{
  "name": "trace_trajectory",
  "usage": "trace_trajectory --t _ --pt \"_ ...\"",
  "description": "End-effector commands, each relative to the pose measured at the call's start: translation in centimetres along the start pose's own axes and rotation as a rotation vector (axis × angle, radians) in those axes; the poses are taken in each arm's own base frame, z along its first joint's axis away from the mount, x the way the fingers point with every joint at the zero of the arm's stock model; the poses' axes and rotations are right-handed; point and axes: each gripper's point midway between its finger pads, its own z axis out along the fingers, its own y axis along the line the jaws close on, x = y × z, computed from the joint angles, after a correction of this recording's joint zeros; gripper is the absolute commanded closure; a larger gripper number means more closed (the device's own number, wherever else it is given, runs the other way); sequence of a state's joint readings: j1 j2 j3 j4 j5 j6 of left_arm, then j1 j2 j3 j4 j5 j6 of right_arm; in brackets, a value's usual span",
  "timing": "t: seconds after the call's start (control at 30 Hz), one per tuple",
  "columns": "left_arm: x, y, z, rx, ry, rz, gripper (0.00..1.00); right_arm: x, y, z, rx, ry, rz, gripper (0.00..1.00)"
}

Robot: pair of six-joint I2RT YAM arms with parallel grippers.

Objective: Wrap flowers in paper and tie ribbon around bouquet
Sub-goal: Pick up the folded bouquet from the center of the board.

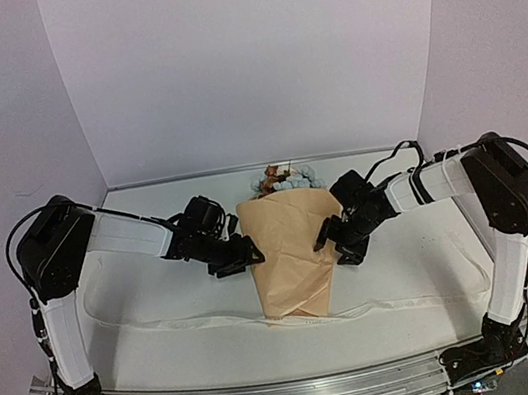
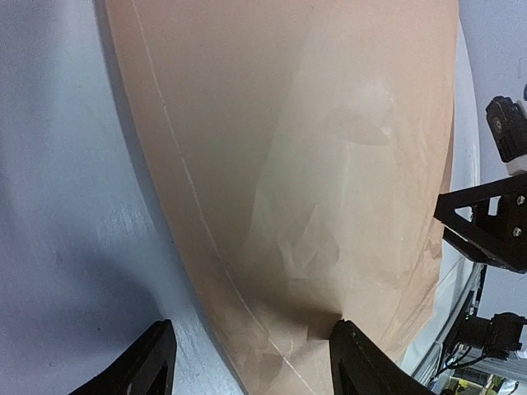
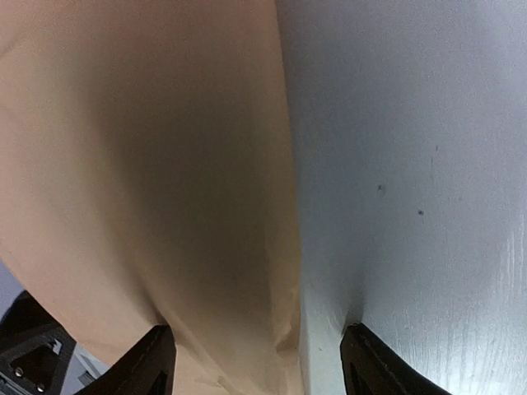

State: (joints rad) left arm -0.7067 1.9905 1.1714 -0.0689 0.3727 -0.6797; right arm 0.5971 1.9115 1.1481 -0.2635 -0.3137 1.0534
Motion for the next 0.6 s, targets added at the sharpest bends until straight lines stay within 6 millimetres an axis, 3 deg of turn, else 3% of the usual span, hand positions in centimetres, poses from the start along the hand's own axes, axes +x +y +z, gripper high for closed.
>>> trace_trajectory --t 0.0,0.23,0.4,0.57 --pt "-1.7 -1.2 0.5 0.034 -0.022 -0.015 0.34 -0.8 0.1 1.7 -0.026 -0.006 0.063 0.39" --pt "-2.1 -1.8 1.2 0.055 -0.006 -0.034 0.41 -1.3 0.9 2.0 -0.049 0.004 0.080 0.62" --pt "-2.5 -2.4 1.5 0.072 0.001 -0.044 0.54 -1.8 1.8 1.8 -0.074 0.010 0.098 0.81" --pt "-3.2 -2.9 1.6 0.065 0.009 -0.043 0.67 -2.3 2.3 1.6 -0.080 0.010 0.108 0.91"
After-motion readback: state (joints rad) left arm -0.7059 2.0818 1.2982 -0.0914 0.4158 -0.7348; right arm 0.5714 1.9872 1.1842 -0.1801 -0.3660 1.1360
